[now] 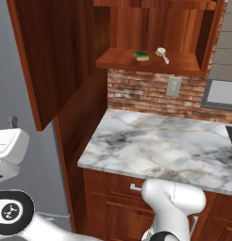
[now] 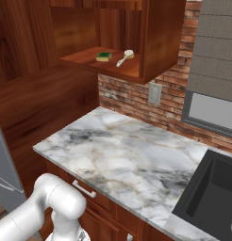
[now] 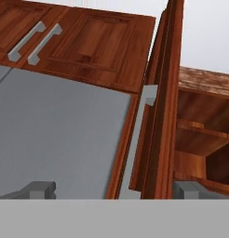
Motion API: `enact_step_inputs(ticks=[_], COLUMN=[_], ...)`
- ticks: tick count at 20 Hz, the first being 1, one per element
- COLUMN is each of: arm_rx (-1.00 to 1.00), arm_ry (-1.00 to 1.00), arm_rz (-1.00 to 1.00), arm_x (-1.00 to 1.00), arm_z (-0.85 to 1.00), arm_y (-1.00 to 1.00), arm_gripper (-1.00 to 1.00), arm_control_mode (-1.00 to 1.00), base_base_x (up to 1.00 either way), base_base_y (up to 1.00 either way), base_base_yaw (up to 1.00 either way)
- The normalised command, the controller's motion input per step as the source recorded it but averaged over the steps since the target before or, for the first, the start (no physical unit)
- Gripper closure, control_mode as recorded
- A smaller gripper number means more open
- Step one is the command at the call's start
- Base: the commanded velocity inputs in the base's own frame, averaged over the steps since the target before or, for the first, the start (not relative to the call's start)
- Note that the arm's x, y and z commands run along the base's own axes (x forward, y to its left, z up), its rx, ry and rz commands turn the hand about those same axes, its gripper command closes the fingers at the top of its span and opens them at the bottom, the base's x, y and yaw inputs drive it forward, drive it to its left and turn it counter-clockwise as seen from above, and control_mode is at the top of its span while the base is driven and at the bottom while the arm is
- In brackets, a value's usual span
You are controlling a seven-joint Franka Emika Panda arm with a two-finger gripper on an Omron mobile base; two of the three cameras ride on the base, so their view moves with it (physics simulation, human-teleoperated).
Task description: Pick up the sponge and dish brush from the sink, and place them back in the cabinet, and close the cabinet door.
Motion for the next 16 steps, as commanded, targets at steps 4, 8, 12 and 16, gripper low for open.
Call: enact_step_inputs(ticks=[4, 8, 12, 16], arm_rx=[0.00, 0.00, 0.00, 0.00], arm_ry=[-0.06, -0.05, -0.05, -0.04], arm_rz=[0.00, 0.00, 0.00, 0.00], arm_x=[0.16, 0.14, 0.22, 0.27], arm_z=[-0.09, -0.09, -0.07, -0.02], arm_y=[0.00, 0.00, 0.00, 0.00], arm_gripper=[-1.00, -1.00, -1.00, -1.00], arm_control_mode=[-1.00, -1.00, -1.00, -1.00], base_base_x=[0.00, 0.00, 0.00, 0.00], base_base_y=[0.00, 0.00, 0.00, 0.00], base_base_yaw=[0.00, 0.00, 0.00, 0.00])
